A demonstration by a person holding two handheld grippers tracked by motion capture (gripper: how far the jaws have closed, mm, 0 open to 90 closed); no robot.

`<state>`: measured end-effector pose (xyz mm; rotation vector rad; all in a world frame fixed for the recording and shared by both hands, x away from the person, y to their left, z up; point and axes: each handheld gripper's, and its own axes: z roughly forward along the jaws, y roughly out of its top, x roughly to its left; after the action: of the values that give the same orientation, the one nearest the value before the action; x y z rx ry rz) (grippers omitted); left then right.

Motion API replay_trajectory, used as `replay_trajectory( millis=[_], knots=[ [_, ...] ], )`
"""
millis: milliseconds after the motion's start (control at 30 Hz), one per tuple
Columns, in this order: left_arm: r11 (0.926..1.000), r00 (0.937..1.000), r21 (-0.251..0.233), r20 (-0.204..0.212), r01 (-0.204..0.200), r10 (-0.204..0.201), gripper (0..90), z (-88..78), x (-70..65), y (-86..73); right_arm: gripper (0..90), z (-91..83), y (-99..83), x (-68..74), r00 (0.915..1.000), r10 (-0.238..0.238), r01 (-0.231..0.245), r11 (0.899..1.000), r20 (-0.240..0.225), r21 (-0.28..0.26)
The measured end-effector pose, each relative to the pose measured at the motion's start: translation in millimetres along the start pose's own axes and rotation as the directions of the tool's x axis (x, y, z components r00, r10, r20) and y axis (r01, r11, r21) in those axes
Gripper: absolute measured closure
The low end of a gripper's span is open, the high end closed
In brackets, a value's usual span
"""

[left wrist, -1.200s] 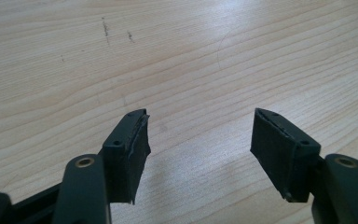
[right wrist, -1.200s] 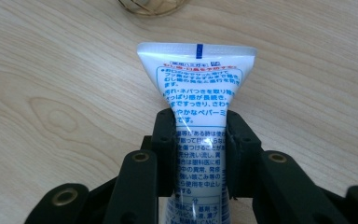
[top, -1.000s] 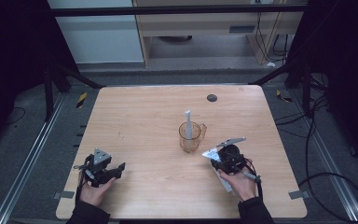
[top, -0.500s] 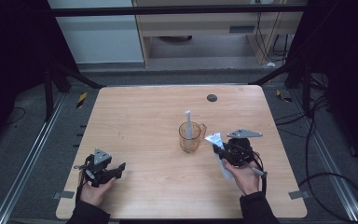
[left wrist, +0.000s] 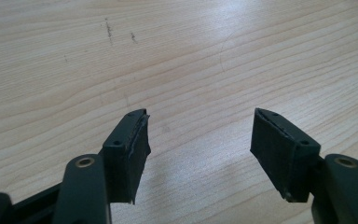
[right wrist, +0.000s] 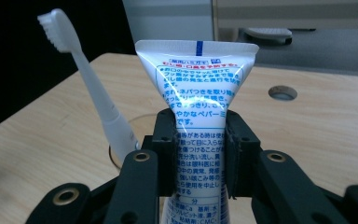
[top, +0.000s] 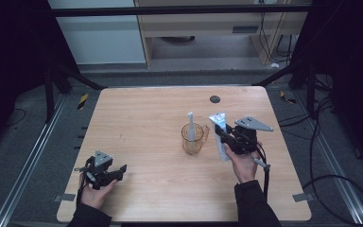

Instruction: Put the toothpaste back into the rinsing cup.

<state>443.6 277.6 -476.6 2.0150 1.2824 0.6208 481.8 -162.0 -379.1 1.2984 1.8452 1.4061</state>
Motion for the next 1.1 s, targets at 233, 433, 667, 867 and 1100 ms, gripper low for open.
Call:
replay_trajectory(
  millis=[233, 433, 667, 867, 1100],
  knots=[
    [1.0000, 1.0000, 0.000, -0.001, 0.005, -0.005, 36.3, 0.3, 0.8, 0.1, 69.9, 10.6, 10.8, -2.4, 0.9995, 0.027, -0.029, 0.995, -0.016, -0.092],
    [0.9999, 0.9999, -0.004, -0.005, 0.011, -0.011, 36.3, 0.3, 2.2, -0.1, 69.8, 25.2, 24.3, -4.0, 0.9983, 0.057, -0.057, 0.978, -0.007, -0.201],
    [0.9999, 0.9999, -0.008, -0.008, 0.012, -0.012, 36.3, 0.3, 2.8, 0.2, 69.9, 43.2, 32.5, -2.0, 0.9980, 0.063, -0.063, 0.964, -0.008, -0.260],
    [0.9999, 0.9999, -0.010, -0.010, 0.014, -0.014, 36.3, 0.1, 3.4, 0.1, 69.9, 58.0, 35.1, 2.3, 0.9981, 0.059, -0.061, 0.955, -0.016, -0.290],
    [0.9998, 0.9998, -0.009, -0.009, 0.017, -0.017, 36.3, 0.4, 4.0, -0.2, 69.8, 76.2, 34.6, 3.6, 0.9966, 0.069, -0.079, 0.955, -0.044, -0.285]
  ],
)
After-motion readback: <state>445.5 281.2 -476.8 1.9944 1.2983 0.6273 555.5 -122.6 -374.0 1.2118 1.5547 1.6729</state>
